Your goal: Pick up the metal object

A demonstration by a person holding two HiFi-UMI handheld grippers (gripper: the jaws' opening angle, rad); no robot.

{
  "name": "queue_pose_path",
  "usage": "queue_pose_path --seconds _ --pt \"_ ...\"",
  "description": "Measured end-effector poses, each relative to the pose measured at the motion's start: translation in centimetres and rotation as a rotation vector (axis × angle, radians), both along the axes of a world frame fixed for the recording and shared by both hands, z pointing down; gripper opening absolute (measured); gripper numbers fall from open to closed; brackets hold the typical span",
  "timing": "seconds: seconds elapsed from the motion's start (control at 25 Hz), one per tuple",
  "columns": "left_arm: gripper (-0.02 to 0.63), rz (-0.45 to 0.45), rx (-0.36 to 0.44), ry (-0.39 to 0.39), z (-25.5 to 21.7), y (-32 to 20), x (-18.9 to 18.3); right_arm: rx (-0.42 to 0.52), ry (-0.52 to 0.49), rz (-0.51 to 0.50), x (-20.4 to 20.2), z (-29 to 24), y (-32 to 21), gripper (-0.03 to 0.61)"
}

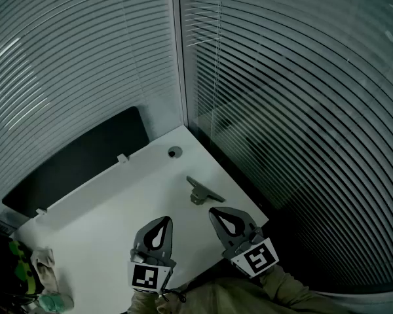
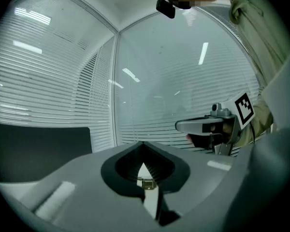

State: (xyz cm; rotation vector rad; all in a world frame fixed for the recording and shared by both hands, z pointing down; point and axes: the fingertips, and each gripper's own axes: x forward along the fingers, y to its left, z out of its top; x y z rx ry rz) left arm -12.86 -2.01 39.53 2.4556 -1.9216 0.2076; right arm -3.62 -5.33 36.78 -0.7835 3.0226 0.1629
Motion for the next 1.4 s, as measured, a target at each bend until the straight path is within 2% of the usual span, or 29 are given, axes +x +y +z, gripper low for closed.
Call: queue_pose_path --seconds 0.24,0.36,0.52,0.6,0.72,0.96,1.08,1.24,1.4 --pt "0.006 0.043 -0.033 -0.003 2.2 -2.1 0.7 -0.023 0.034 0.005 0.0 1.5 -1.3 0.005" --pt "0.006 0.069 -0.079 0.011 3.4 -3.0 1.6 -0.036 0.05 0.012 0.1 2.1 -1.5 0.005" --pt "0.008 0.113 -0.115 -0.016 6.1 -4.8 2.5 -0.067 0.056 0.032 0.7 3.1 -2.1 0.005" --pt "0.008 0.124 -0.159 -0.012 7.9 -6.3 2.9 -0.082 0.055 0.037 1.0 4.0 -3.1 0.005" --pt "0.045 0.145 -0.232 -0.002 10.5 -8.1 3.5 -0.097 0.062 0.044 1.3 4.9 -3.9 0.005" --pt "0.161 0.15 -0.423 0.029 15.5 -11.5 4.2 -0.135 0.074 0.058 2.0 6.3 -4.6 0.005" --pt "0.255 0.13 -0.504 0.02 18.5 -13.5 4.2 -0.153 0.074 0.061 2.4 7.8 -5.3 0.005" --pt "0.345 0.111 -0.601 -0.009 22.0 -15.2 4.1 -0.167 0.066 0.063 3.0 9.7 -5.8 0.005" --pt "0.357 0.101 -0.654 -0.064 24.1 -16.4 4.1 -0.175 0.06 0.063 3.4 10.8 -6.1 0.005"
